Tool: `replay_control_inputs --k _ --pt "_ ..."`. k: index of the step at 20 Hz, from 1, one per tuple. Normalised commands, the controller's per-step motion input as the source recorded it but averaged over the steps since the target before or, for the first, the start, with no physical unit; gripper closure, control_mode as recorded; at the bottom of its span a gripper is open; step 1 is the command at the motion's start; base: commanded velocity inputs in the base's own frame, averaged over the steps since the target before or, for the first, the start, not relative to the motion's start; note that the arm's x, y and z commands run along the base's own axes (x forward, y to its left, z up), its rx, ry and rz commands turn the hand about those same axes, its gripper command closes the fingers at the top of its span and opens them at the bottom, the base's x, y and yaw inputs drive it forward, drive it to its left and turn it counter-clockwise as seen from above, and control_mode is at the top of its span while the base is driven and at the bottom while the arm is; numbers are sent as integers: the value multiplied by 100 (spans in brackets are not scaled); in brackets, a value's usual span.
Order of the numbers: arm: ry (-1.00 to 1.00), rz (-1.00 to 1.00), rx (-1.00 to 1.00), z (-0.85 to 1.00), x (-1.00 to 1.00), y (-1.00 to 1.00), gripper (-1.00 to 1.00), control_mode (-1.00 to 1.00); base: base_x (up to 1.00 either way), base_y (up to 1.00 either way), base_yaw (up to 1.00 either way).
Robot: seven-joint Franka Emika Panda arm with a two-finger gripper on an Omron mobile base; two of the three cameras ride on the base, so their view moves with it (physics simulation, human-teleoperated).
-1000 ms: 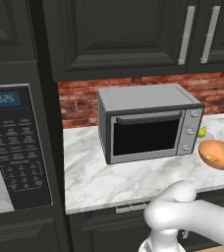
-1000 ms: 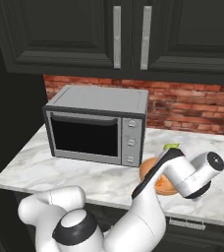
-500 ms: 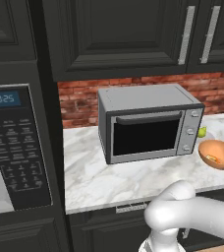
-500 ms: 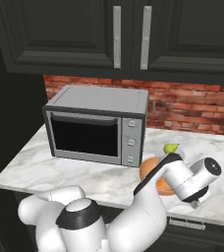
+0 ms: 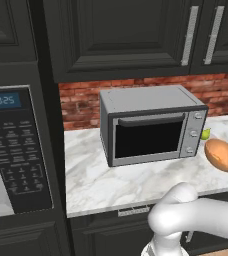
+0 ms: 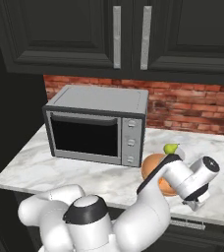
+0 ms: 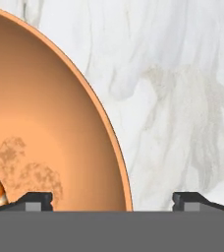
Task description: Remove the pear from the bowl and place it on the small plate. Then place the bowl with only the shrimp in the microwave, close the door, and press the start button to microwave the shrimp.
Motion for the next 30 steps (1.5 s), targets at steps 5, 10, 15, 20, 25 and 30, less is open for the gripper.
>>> replay_control_inputs --k 5,10,15,20,25,30 --pt "4 0 0 -1 0 3 100 -100 0 0 0" --pt "0 0 0 0 0 2 100 -100 0 0 0" --pt "-2 -4 0 18 -5 1 100 -100 0 0 0" --pt "-13 -9 0 74 -28 0 100 -100 0 0 0" --pt "-21 -2 0 92 -38 8 100 -100 0 0 0" --pt "-17 0 0 88 -55 47 100 -100 0 0 0"
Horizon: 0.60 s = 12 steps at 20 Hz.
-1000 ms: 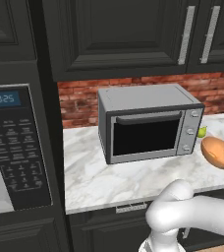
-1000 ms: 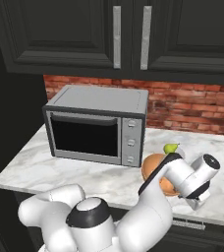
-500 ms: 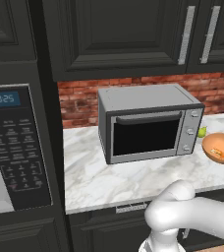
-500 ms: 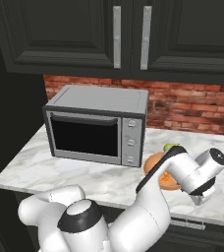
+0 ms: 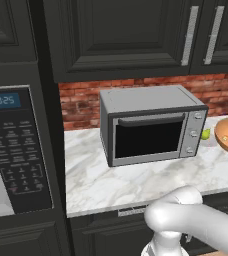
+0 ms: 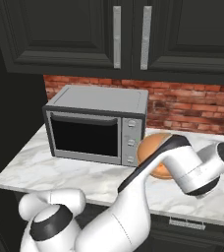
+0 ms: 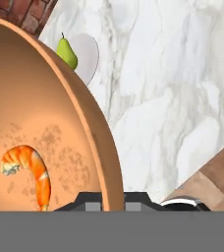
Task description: Remove the pear from the bowl and place it on the small plate. Then place the bowl with only the shrimp in the microwave, close the door, and press the start button to microwave the shrimp.
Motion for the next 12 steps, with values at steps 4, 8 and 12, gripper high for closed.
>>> replay_control_inputs --k 4,8,12 --pt "-2 0 -1 80 -40 97 100 -100 0 0 0" --pt "0 3 -4 71 -27 100 100 -100 0 0 0" --pt "0 0 -4 26 -29 100 100 -100 0 0 0"
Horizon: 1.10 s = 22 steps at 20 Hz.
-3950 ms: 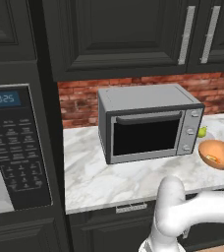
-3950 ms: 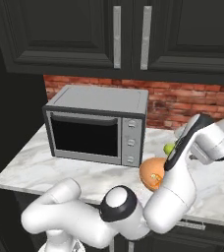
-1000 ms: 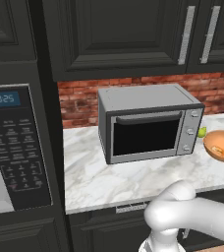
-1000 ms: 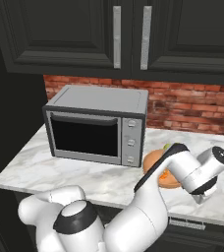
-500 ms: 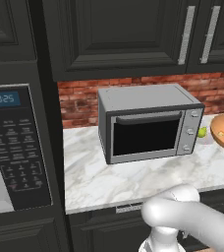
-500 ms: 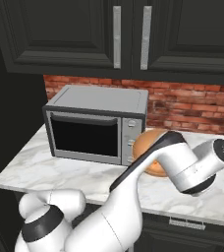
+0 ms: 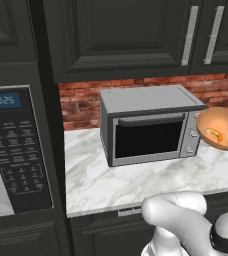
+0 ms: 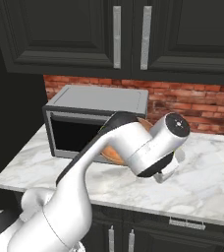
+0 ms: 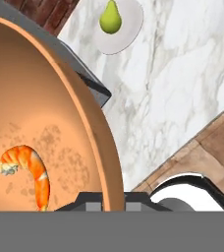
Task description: Remove the pear from the bowl and place it on the small plate. Then place the bowl with only the shrimp in the microwave, close the door, and press the start button to microwave the shrimp.
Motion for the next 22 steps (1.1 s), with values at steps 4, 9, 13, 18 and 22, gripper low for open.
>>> replay_control_inputs --k 4,9,13,18,22 --pt "1 2 -5 1 -12 100 100 -100 0 0 0" --pt "2 3 -2 -1 -8 100 100 -100 0 0 0" --pt "4 3 0 0 -2 57 100 -100 0 0 0" --pt "1 0 0 -8 0 1 100 -100 0 0 0" --pt "0 0 0 -2 -4 7 100 -100 0 0 0"
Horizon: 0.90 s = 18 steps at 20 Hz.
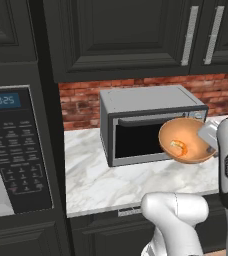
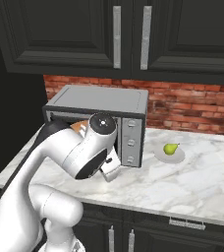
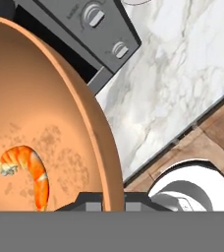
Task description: Remove the pear from the bowl and place it on the small plate. Then place the bowl with only the shrimp in the microwave, close the door, and press the start button to microwave the shrimp.
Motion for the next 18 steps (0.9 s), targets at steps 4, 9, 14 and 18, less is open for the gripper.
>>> replay_control_inputs --k 4,9,14,18 --pt "0 0 0 -4 -19 23 100 100 -25 0 0" --pt "0 0 0 0 0 0 100 100 -100 -2 0" --pt "0 0 0 0 0 0 100 100 -100 49 0" --pt "0 0 0 0 0 0 100 100 -82 100 -3"
